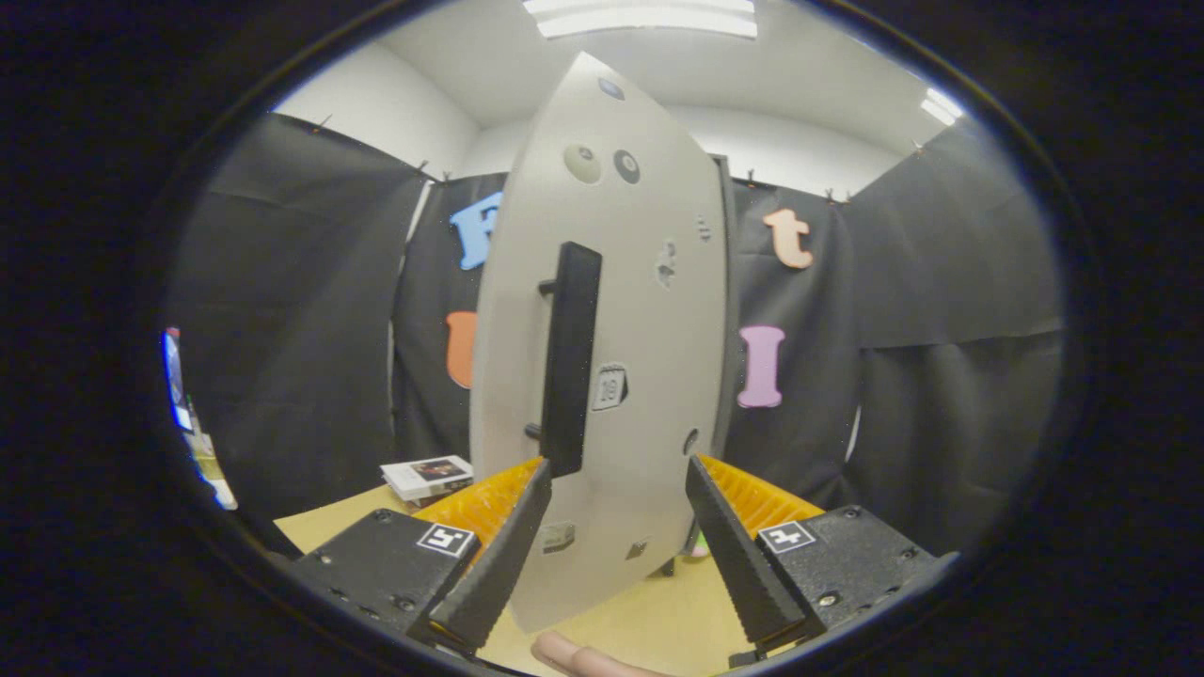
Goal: Open the shoe cabinet door, grab the shoes and put them into the shoe cabinet, then close the shoe cabinet door.
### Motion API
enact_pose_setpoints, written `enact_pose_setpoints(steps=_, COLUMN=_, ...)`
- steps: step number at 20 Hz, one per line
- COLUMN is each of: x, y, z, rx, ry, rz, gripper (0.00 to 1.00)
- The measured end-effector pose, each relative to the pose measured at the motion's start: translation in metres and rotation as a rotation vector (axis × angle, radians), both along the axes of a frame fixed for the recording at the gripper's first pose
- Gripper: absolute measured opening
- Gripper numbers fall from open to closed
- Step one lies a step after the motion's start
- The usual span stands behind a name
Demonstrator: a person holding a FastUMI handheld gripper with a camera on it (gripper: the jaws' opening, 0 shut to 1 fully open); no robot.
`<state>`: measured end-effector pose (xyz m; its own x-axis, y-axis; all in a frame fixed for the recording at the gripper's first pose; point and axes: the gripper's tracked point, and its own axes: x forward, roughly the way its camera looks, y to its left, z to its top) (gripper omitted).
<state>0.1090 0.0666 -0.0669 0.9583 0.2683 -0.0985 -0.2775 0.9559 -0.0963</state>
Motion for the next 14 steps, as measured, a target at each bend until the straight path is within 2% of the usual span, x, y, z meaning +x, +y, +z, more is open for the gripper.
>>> enact_pose_setpoints(steps=2, x=-0.007, y=0.005, z=-0.006, rx=0.006, ry=0.003, rz=0.024, gripper=0.96)
enact_pose_setpoints(steps=5, x=-0.016, y=-0.004, z=-0.009, rx=0.0, ry=-0.01, rz=-0.01, gripper=0.96)
enact_pose_setpoints(steps=8, x=-0.032, y=-0.008, z=-0.005, rx=0.052, ry=-0.019, rz=-0.031, gripper=0.96)
enact_pose_setpoints(steps=14, x=-0.066, y=-0.013, z=0.014, rx=0.077, ry=-0.084, rz=-0.035, gripper=0.96)
